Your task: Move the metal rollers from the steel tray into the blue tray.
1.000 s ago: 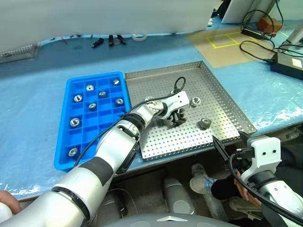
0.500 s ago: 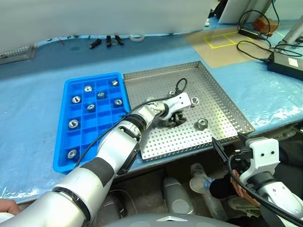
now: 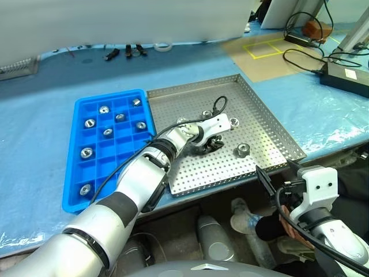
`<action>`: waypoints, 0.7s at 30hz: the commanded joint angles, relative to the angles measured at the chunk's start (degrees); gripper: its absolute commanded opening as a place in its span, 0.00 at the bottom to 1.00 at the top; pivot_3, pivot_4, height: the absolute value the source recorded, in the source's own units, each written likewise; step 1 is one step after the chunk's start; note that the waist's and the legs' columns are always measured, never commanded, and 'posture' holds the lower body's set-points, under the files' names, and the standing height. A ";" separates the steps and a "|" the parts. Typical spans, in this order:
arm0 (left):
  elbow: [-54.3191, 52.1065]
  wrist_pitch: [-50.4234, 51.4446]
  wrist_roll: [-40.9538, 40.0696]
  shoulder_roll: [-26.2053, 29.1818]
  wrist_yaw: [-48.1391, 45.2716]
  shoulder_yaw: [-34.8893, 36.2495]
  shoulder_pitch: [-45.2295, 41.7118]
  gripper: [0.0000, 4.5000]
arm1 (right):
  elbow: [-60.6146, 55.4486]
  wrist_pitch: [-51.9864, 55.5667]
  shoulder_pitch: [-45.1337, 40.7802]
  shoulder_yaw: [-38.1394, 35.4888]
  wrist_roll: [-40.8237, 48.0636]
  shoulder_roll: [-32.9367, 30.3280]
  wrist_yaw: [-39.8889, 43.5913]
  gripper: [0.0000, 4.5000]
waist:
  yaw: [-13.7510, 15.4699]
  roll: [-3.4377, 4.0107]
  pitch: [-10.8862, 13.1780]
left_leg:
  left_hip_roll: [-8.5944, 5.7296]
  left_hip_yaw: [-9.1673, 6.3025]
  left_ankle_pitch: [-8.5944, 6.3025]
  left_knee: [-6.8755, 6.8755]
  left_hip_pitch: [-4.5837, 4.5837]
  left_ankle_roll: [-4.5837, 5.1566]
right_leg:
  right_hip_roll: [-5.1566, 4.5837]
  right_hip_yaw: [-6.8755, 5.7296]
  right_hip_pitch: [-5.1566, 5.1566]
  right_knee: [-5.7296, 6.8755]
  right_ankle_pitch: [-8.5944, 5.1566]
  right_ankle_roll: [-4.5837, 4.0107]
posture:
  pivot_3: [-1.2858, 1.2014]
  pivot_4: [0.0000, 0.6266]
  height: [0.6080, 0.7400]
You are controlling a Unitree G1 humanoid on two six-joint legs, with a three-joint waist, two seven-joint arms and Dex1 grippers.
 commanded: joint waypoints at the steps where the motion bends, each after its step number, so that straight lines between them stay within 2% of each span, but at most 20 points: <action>1: -2.38 -2.52 -4.84 0.57 -7.74 3.77 -1.28 0.38 | -1.74 0.31 -2.31 -1.59 2.10 -0.90 1.29 0.95 | 0.02 0.01 0.01 | -0.02 0.00 0.00 -0.02 -0.06 0.00 | -0.03 -0.02 -0.05 0.00 0.10 -0.17 | 0.24 0.24 1.00; 7: -9.45 -3.88 -11.79 6.03 -23.30 7.58 -0.27 0.38 | 0.39 2.77 -9.85 -3.41 6.00 -5.16 4.48 0.95 | 0.43 0.01 0.02 | -0.01 0.04 0.09 -0.05 -0.17 0.22 | -0.06 -0.08 -0.13 0.01 0.13 -0.22 | 0.28 0.24 1.00; 11: -17.93 -2.34 -14.12 11.62 -28.07 7.53 3.98 0.38 | 3.46 4.40 -16.42 -2.56 8.96 -8.50 7.55 0.95 | 1.23 0.03 0.02 | 0.04 0.04 0.09 -0.02 -0.05 0.23 | -0.06 -0.10 -0.03 0.07 0.15 -0.26 | 0.32 0.24 1.00; 14: -29.36 2.45 -16.31 16.08 -29.41 7.43 9.87 0.38 | 7.11 5.14 -22.55 -0.48 10.99 -10.91 10.53 0.95 | 2.31 0.06 0.04 | 0.09 0.06 0.09 -0.01 0.10 0.23 | -0.05 -0.09 0.08 0.11 0.17 -0.29 | 0.37 0.24 1.00; 17: -45.40 9.89 -18.63 20.79 -28.49 7.53 18.37 0.38 | 12.83 4.95 -30.09 3.38 11.64 -12.97 14.40 0.95 | 4.98 0.07 0.08 | 0.19 0.05 0.11 0.03 0.13 0.24 | 0.00 -0.09 0.05 0.28 0.18 -0.31 | 0.41 0.24 1.00; 21: -64.58 19.29 -20.56 25.50 -22.95 9.11 28.12 0.38 | 19.79 4.32 -39.57 8.82 12.27 -13.56 19.45 0.95 | 11.53 0.14 0.15 | 0.28 0.07 0.18 0.05 0.11 0.16 | 0.01 -0.08 -0.14 0.70 0.11 -0.43 | 0.47 0.24 1.00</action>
